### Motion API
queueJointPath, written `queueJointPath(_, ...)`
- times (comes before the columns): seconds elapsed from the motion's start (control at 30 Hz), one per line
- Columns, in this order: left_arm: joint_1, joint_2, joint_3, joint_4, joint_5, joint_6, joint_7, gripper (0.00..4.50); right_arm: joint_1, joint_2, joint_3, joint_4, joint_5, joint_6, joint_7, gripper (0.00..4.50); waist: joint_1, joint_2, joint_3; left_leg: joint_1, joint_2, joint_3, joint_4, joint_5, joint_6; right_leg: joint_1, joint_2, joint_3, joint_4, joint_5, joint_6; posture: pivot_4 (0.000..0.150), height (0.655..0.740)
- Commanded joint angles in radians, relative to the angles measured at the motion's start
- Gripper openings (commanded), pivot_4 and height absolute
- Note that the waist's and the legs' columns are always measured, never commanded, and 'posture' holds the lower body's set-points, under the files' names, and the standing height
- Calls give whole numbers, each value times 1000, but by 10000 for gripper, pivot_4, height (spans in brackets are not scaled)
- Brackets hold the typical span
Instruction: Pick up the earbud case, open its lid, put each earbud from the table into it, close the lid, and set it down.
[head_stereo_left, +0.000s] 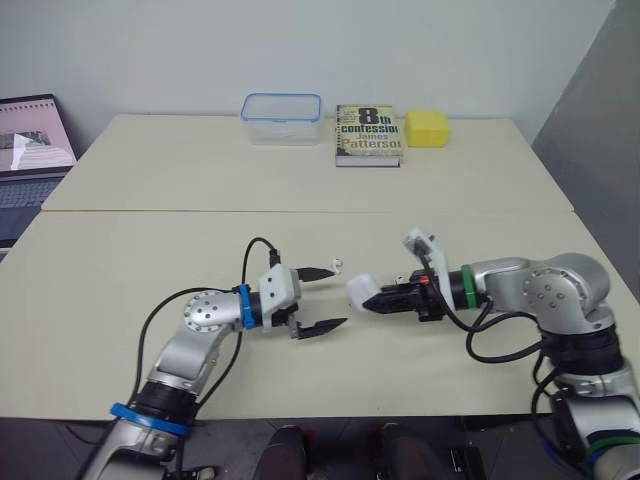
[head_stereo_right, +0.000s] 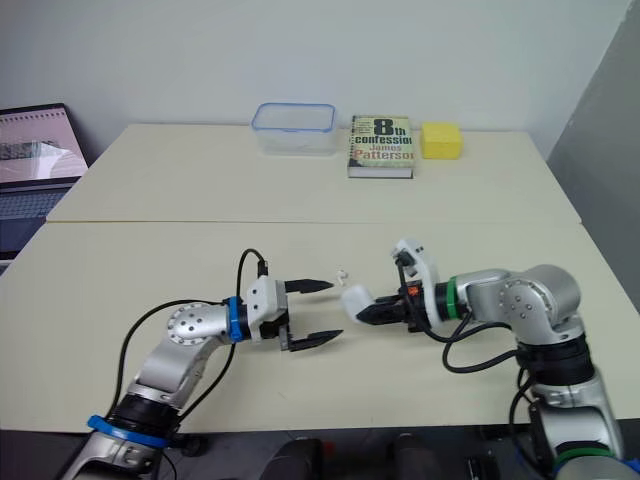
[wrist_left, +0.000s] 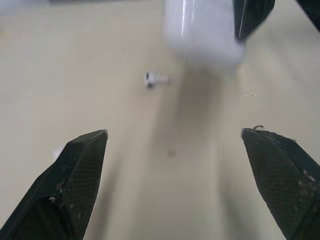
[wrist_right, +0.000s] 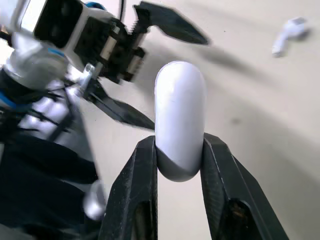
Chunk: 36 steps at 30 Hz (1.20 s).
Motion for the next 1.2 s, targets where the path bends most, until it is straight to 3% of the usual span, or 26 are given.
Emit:
queueJointPath(0.03, -26, 102, 3, -175, -139, 372, -33, 45000, -62, -185, 192, -110, -202, -279, 181, 7484, -4, 1, 1, 0, 0, 0, 0, 0, 0, 0, 0, 0, 0, 0, 0, 1500, 7400)
queueJointPath(0.13, -47, 143, -27, -263, -171, 519, -27, 45000, -95, -288, 329, -139, -371, -483, 292, 7483, -10, 2, 2, 0, 0, 0, -1, 0, 0, -1, 0, 0, -2, 0, 0, 1500, 7400)
queueJointPath(0.27, -105, 73, -51, -310, -152, 569, 56, 45000, -102, -308, 403, -137, -488, -614, 368, 7483, -11, 1, 2, 0, 0, 0, -1, 0, 0, -1, 0, 0, -2, 0, 0, 1500, 7400)
queueJointPath(0.7, -204, -49, -158, -293, -26, 439, 110, 45000, -137, -237, 401, -119, -556, -603, 466, 7483, -9, 1, 2, 0, 0, 0, -1, 0, 0, 0, 0, 0, 0, 0, 0, 1500, 7400)
queueJointPath(1.2, -196, -28, -166, -216, 12, 323, 5, 45000, -106, -221, 383, -126, -568, -608, 485, 7483, -9, 1, 2, 0, 0, 0, 0, 0, 0, 0, 0, 0, 0, 0, 0, 1500, 7400)
